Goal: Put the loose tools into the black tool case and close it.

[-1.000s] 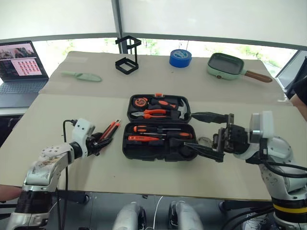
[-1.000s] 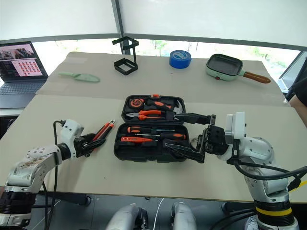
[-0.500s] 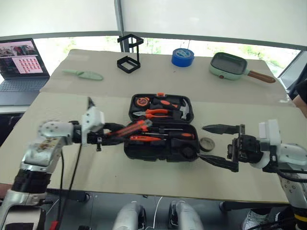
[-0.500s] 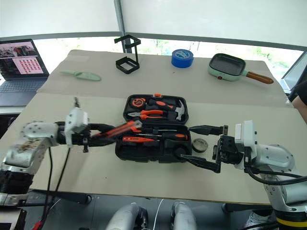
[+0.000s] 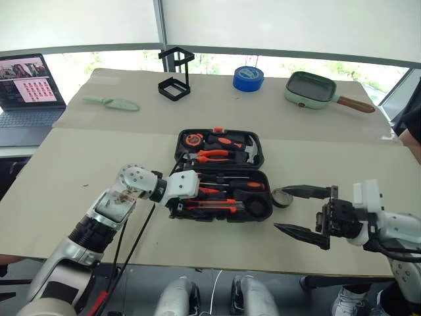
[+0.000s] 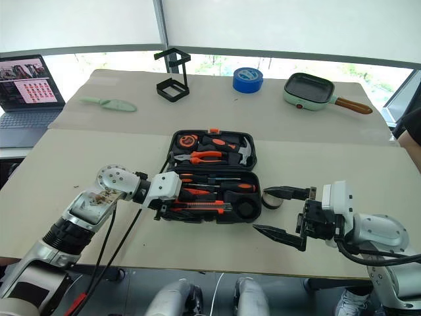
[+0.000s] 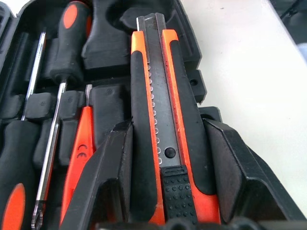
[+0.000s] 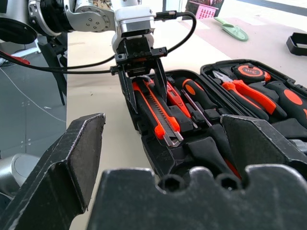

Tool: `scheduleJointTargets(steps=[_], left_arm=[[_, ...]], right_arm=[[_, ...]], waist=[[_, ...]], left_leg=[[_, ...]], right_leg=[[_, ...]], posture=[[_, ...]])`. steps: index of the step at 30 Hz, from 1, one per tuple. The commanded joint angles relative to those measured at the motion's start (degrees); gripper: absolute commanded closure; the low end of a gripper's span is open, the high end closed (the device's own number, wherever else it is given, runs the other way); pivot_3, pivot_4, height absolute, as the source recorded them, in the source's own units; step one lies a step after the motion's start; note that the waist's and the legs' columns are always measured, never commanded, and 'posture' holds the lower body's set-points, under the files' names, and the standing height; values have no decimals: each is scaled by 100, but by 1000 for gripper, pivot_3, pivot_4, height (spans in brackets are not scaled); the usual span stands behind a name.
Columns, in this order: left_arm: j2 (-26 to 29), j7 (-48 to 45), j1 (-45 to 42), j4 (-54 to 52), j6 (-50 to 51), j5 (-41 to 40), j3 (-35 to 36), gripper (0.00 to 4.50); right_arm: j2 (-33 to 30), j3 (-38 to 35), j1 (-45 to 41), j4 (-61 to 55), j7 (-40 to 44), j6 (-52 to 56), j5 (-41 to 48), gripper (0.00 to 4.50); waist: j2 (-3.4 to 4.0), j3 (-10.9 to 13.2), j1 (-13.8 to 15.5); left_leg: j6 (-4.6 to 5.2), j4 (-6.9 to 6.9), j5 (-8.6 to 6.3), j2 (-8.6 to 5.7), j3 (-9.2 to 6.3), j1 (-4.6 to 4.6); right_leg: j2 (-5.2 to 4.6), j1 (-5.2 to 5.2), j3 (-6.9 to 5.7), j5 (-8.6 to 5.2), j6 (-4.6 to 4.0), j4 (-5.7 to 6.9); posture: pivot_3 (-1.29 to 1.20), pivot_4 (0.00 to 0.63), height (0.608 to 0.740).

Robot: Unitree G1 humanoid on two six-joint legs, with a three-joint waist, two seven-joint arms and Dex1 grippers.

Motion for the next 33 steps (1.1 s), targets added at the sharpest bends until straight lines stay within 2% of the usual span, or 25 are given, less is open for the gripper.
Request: scheduleJointTargets(steps=[1,11,13,14,17,18,23,26,29,33], left_arm=[[-61,74,-61,-31,-61,209,-108,2739],[-128,18,-129,-5,336,306,-216,2739],[-213,190,-184,118,287,397,-199,1731],[-258,259,-199,155,260,400,-169,1504],[-398,309,-205,247,-38,298,-37,326],[-466,298,-197,270,-156,196,44,57],[-752,235,-165,170,-171,-462,572,57],[-718,216,-156,261,-211,-729,906,57],[-730,201,-120,242,-248,-881,1055,725],[-730,143,15,128,-276,-921,986,2251]], right_arm=[[21,-147,21,-204,-52,-3,52,0],[43,-105,-57,-166,-103,23,73,0],[47,-102,-76,-163,-112,32,86,0],[49,-105,-76,-165,-115,36,94,0],[65,-98,-67,-195,-151,63,124,0],[69,-96,-59,-208,-160,70,129,0],[75,-129,-26,-226,-164,98,138,0],[88,-146,-30,-209,-169,114,142,0],[96,-155,-28,-191,-164,121,147,0],[133,-100,-51,-151,-178,107,122,0]], waist=[[0,0,2],[0,0,13],[0,0,13],[0,0,16],[0,0,19],[0,0,20],[0,0,27],[0,0,11],[0,0,-6],[0,0,3]], left_leg=[[1,2,0,0,-4,0],[8,12,-3,-1,-14,2],[8,11,-3,-1,-14,2],[8,11,-3,-1,-14,2],[10,14,-4,-2,-17,2],[11,15,-4,-2,-16,2],[21,22,-9,-4,-16,-7],[25,41,-12,-2,-18,-18],[25,41,-12,-3,-19,-16],[24,42,-11,-3,-19,-16]], right_leg=[[-1,4,0,0,0,-1],[-7,14,-1,0,2,0],[-7,14,-1,0,3,0],[-7,15,-1,0,3,0],[-7,18,-1,1,4,0],[-8,19,-1,1,4,0],[-12,16,-3,4,1,-1],[-13,12,-6,16,-16,2],[-12,13,-5,16,-13,2],[-11,14,-6,13,-2,5]], posture=[[0,150,740],[0,150,740],[0,150,740],[0,150,740],[0,150,740],[0,150,740],[0,150,740],[0,150,740],[0,150,740],[0,150,740]])
